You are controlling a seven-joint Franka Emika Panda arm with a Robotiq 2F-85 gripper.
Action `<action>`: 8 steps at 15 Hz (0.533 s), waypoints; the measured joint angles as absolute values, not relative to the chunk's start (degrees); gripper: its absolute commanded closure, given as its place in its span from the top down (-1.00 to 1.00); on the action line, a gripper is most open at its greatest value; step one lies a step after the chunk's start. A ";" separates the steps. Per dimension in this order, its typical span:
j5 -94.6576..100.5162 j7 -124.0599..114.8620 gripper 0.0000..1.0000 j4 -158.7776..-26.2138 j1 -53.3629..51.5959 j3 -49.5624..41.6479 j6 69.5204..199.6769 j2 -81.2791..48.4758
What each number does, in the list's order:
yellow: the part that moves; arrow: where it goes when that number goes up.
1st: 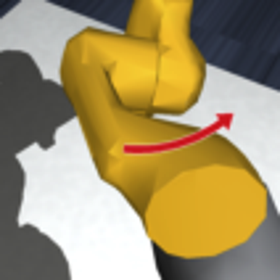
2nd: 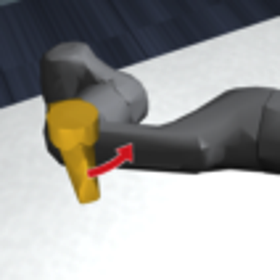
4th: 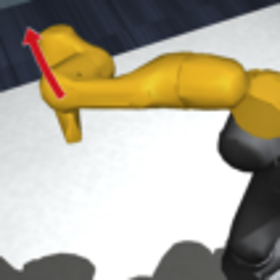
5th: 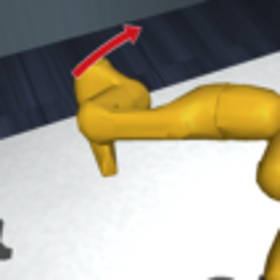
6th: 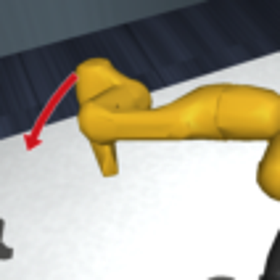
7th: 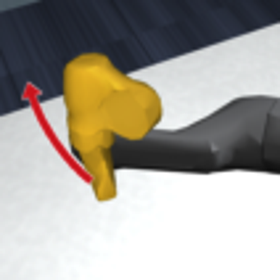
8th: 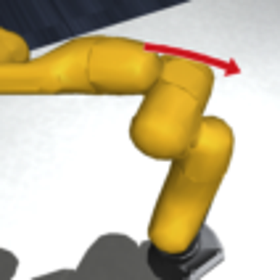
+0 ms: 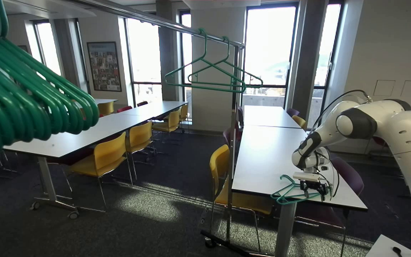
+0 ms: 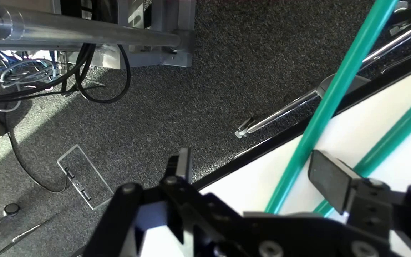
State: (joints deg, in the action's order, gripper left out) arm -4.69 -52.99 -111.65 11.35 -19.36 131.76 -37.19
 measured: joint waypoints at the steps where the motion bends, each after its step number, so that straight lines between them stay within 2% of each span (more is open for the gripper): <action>1: -4.69 -52.99 0.02 -111.65 11.36 -19.37 131.76 -37.19; 5: -4.69 -52.99 -0.61 -111.65 11.38 -19.38 131.76 -37.19; 8: -4.69 -52.99 -0.99 -111.65 11.41 -19.39 131.76 -37.19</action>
